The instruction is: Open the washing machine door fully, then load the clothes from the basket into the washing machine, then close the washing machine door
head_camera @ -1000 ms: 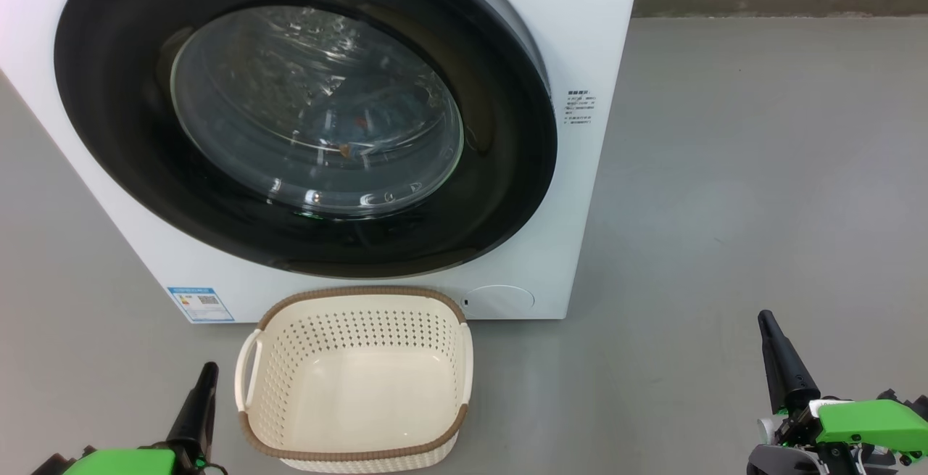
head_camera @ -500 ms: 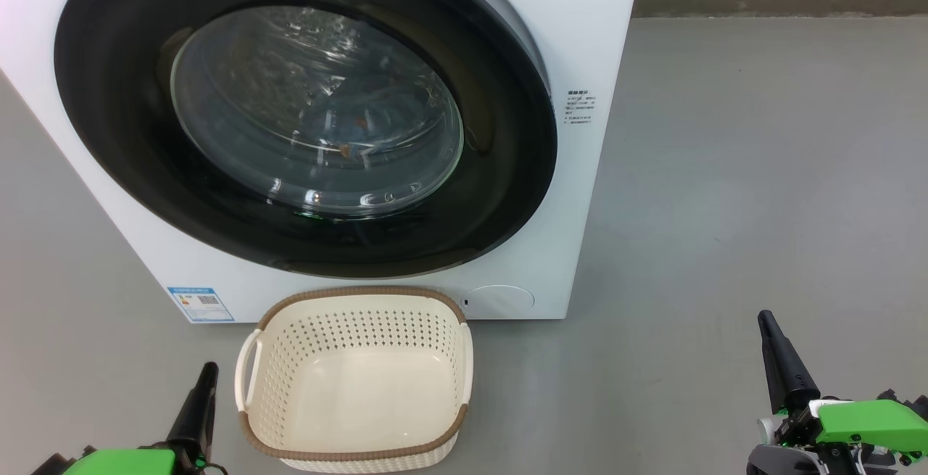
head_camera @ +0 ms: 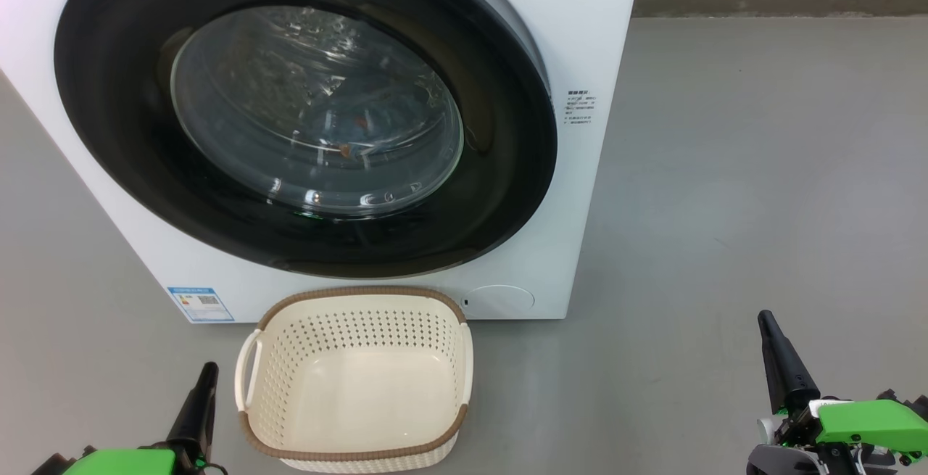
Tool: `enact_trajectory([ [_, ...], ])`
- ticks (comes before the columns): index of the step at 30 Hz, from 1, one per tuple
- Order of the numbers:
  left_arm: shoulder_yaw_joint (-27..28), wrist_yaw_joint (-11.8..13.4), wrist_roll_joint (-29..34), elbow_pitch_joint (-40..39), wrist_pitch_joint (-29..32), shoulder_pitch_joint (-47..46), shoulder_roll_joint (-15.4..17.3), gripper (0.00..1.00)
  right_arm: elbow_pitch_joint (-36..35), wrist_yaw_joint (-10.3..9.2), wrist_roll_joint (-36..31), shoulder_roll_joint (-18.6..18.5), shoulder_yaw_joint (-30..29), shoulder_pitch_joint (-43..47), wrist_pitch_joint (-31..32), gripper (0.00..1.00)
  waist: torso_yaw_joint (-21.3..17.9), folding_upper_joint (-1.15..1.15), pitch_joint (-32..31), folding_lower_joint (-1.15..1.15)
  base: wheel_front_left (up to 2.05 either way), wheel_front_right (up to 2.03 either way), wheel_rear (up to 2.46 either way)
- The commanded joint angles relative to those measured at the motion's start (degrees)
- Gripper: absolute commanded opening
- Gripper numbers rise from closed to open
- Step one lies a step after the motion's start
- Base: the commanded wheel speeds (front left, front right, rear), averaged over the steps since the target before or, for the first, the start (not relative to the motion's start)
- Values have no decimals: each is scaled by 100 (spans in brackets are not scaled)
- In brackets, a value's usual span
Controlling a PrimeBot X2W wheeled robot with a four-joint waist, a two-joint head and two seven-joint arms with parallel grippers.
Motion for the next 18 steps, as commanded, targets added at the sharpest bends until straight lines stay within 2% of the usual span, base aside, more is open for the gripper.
enact_trajectory([
  [1,194,-17,-48,-169,34,-237,75,0,-175,9,-19,-17,125,-59,46,0,0,0,0,0,0,0,0],
  [18,194,-17,-49,-170,34,-237,75,0,-175,9,-20,-16,124,-59,47,0,0,0,0,0,0,0,0],
])
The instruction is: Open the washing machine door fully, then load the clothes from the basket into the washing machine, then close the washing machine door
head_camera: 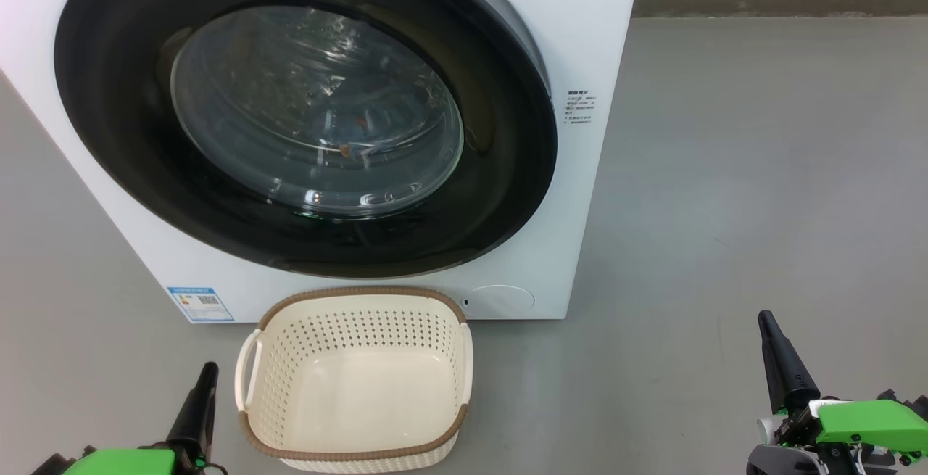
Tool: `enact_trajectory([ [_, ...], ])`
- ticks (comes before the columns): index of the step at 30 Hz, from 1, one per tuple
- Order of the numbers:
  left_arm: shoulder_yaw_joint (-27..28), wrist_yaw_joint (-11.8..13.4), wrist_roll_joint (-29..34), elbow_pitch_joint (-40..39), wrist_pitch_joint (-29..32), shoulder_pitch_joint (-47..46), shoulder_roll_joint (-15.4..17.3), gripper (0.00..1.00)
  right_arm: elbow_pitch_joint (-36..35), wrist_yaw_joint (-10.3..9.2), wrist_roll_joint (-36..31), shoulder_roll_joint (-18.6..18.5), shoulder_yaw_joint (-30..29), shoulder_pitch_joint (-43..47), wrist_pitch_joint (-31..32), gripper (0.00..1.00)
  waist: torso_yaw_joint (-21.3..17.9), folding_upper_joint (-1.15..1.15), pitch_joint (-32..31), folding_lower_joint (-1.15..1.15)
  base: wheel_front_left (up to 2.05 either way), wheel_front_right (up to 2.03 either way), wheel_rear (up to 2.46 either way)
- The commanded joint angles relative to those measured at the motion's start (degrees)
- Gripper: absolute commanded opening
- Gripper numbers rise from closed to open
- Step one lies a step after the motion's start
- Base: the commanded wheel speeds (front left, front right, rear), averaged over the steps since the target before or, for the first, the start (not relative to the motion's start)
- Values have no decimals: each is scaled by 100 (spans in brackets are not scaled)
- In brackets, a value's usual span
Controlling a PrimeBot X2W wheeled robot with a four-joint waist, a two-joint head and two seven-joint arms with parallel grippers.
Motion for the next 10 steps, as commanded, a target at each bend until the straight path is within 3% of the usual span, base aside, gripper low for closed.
enact_trajectory([
  [1,194,-17,-49,-170,33,-237,75,0,-175,9,-20,-17,125,-59,47,0,0,0,0,0,0,0,0],
  [10,194,-17,-49,-170,33,-237,75,0,-175,9,-20,-17,125,-59,47,0,0,0,0,0,0,0,0],
])
